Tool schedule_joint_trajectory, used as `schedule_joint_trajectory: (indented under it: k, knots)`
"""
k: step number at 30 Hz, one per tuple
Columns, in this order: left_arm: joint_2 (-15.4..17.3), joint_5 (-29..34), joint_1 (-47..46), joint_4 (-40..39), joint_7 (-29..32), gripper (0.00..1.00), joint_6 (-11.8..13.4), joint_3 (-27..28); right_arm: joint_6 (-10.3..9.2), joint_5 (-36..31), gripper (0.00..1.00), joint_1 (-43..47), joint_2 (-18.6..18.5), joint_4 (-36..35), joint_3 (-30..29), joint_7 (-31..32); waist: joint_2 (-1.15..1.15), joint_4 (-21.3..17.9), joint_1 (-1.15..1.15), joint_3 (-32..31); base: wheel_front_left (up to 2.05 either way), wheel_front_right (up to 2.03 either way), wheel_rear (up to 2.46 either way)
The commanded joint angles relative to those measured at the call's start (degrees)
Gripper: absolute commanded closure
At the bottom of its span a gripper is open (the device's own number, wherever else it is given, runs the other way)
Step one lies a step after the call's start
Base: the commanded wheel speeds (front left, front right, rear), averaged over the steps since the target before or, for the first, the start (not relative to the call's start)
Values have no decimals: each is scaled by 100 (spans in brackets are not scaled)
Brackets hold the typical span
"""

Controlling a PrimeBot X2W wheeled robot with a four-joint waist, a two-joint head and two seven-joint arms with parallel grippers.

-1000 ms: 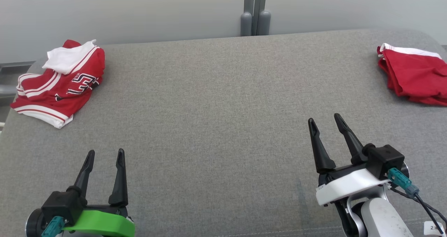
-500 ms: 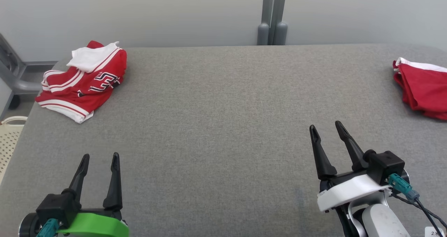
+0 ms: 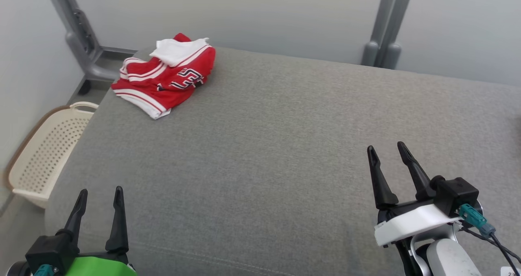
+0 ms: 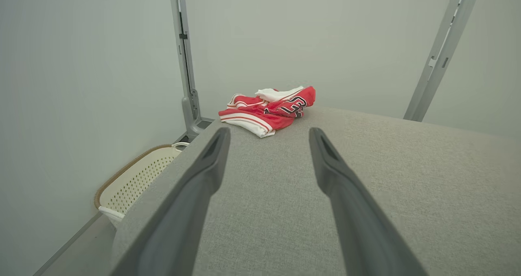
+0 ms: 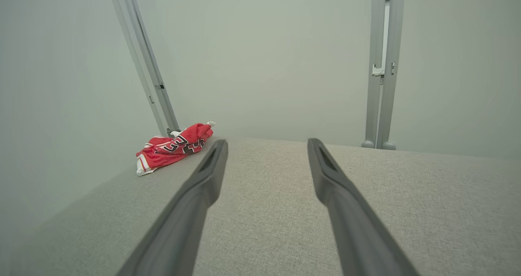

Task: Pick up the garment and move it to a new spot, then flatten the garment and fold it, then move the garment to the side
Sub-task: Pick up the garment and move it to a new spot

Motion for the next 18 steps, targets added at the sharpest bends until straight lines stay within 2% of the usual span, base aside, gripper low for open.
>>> schedule_joint_trajectory:
  k: [1, 9, 18]
  knots:
    - [59, -7, 104, -55, 14, 0, 45, 30, -3, 21, 0, 54, -18, -2, -17, -34, 0, 542, 0, -67, 0, 0, 0]
    - [136, -36, 231, -210, 79, 0, 125, 83, -3, 105, 0, 24, -19, 77, -4, -66, 0, 1031, 0, -110, 0, 0, 0]
    - [277, -98, 257, -390, 145, 0, 187, 217, -3, 93, 0, -38, -22, 83, 35, -88, 0, 1062, 0, -35, 0, 0, 0]
